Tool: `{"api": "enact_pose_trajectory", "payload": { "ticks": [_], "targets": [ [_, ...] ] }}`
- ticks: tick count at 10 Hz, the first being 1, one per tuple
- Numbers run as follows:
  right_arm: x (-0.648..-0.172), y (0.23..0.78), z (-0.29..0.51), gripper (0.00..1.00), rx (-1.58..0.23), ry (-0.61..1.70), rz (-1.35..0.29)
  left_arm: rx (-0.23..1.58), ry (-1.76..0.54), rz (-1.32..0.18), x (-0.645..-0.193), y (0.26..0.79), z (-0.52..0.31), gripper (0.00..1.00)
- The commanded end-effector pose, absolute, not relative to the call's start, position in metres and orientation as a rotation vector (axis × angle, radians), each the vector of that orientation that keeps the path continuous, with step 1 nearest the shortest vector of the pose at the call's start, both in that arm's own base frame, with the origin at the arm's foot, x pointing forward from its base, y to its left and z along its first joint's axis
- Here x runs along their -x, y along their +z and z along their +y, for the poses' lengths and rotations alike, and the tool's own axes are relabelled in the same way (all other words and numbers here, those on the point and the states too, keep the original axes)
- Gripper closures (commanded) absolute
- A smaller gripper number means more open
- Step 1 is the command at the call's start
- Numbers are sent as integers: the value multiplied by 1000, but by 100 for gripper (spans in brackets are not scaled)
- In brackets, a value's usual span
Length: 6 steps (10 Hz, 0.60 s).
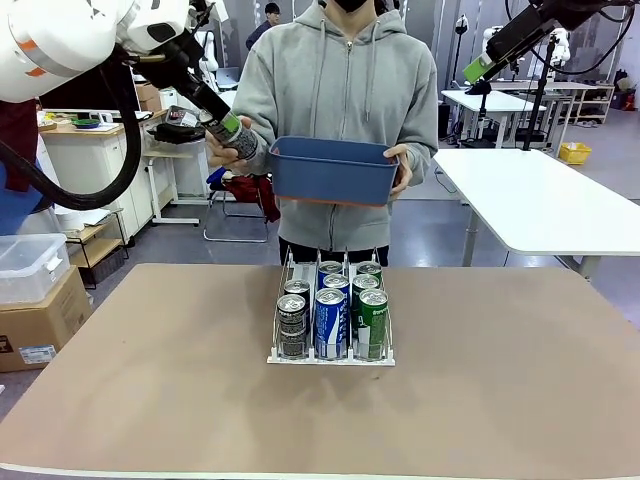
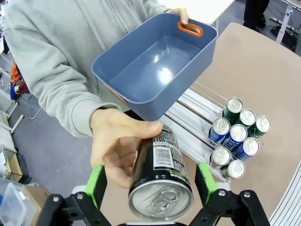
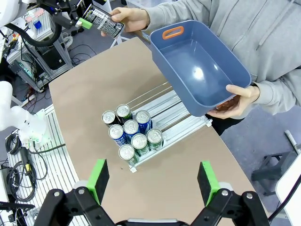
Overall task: Fill the beverage cans into the dispenser.
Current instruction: Pick up the Pepsi coke handed by the human.
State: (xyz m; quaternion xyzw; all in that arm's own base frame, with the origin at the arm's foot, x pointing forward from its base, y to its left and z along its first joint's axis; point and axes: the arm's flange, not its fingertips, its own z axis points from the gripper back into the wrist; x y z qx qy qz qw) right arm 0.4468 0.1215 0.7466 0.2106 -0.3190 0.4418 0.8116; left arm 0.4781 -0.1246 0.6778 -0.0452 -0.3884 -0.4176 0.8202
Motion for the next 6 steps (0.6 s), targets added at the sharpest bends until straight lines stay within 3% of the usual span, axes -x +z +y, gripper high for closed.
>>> {"api": "enact_pose_trajectory", "payload": {
  "ticks": [1,6],
  "targets": [
    [-448,748,121,0,-452,945,-680,119,-870,-860,-475,669,-120,0],
    [-448,748,121,0,-452,945,-680,98,-881,-832,-479,676,-124,0]
  ]
}}
